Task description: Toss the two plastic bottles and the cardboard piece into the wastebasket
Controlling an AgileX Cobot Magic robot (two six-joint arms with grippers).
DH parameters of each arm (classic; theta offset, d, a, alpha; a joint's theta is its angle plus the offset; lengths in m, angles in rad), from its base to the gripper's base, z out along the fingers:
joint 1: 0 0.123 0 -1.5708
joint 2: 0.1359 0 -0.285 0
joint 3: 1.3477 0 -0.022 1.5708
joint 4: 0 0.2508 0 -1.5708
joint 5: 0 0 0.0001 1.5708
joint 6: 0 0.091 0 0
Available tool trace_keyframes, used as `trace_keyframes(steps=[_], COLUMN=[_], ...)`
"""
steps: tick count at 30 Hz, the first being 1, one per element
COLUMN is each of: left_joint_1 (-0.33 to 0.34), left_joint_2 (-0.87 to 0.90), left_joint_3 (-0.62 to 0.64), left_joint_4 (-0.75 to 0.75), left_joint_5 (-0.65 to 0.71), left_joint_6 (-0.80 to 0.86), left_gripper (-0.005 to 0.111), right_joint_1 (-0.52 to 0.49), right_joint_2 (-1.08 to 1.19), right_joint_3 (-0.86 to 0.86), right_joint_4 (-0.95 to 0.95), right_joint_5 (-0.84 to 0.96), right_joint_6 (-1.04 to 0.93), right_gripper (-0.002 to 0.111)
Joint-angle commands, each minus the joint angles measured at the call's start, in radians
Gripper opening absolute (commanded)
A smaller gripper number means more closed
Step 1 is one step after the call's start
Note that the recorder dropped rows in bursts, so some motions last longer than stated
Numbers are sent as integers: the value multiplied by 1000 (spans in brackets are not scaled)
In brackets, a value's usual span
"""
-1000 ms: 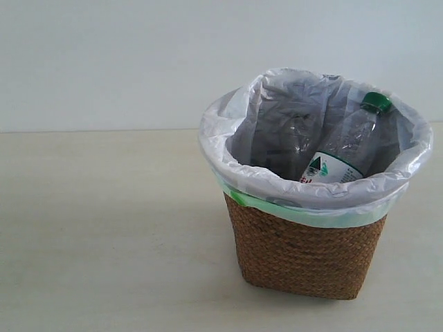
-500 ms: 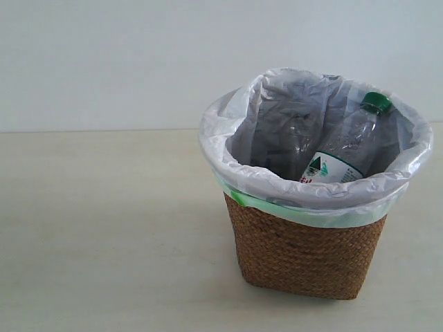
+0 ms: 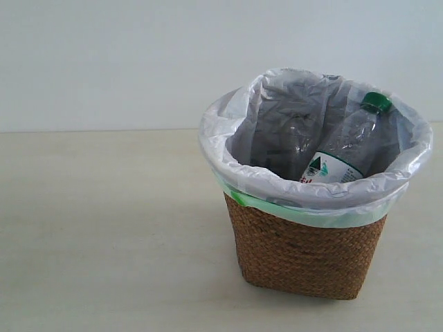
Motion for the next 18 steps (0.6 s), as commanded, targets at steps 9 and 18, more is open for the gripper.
trace_keyframes(steps=[9,18], left_joint_1=[-2,-2], left_joint_2=[-5,-5], left_joint_3=[153,154], left_joint_4=[-3,-3], left_joint_5=[6,1], left_joint_6=[-186,-186], left_gripper=[4,4], right_joint_1=[-6,-6], right_joint_2=[-5,-5], right_joint_3=[0,0], right_joint_4=[-6,-6], right_joint_5=[-8,-8], right_joint_6=[-4,-4], right_gripper=[0,0])
